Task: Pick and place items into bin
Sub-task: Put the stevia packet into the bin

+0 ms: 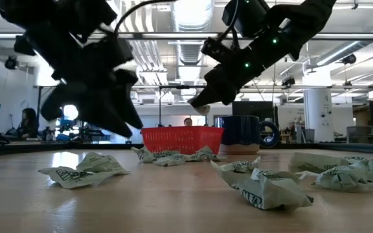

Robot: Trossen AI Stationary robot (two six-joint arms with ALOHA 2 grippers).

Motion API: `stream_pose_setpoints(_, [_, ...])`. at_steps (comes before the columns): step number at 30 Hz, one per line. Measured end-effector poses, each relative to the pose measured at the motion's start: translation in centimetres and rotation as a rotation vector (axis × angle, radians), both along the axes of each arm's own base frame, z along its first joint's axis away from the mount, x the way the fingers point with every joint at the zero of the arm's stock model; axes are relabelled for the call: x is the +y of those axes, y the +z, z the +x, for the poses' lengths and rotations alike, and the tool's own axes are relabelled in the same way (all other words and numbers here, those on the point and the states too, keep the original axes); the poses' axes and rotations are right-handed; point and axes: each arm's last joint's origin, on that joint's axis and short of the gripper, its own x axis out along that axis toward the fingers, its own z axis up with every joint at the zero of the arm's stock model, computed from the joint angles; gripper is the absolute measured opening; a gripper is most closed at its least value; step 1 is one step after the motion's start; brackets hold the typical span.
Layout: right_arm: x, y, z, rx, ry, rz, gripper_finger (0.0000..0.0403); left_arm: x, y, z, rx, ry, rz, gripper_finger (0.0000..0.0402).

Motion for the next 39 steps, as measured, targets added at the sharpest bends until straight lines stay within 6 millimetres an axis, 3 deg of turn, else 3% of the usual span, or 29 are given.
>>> stream_pose_setpoints(10, [-0.7, -0.2, 0.2, -0.007, 0.052, 0.052, 0.0018, -0.2, -1.1, 1.3, 0.034, 0.015, 0.02, 0.0165])
stream_pose_setpoints(19, [-0.7, -0.1, 0.2, -0.027, 0.043, 0.066, 0.0105, -0.2, -1.1, 1.2, 0.036, 0.015, 0.02, 0.0165])
stream_pose_setpoints(24, [-0.6, 0.1, 0.2, -0.032, 0.044, 0.066, 0.0132, -0.1, -1.4, 1.2, 0.046, 0.016, 0.022, 0.0164])
stream_pose_setpoints(39, [1.2, 0.2, 0.2, -0.025, 0.107, 0.048, 0.0125, 0.2, -1.5, 1.2, 0.022, 0.026, 0.013, 0.0164])
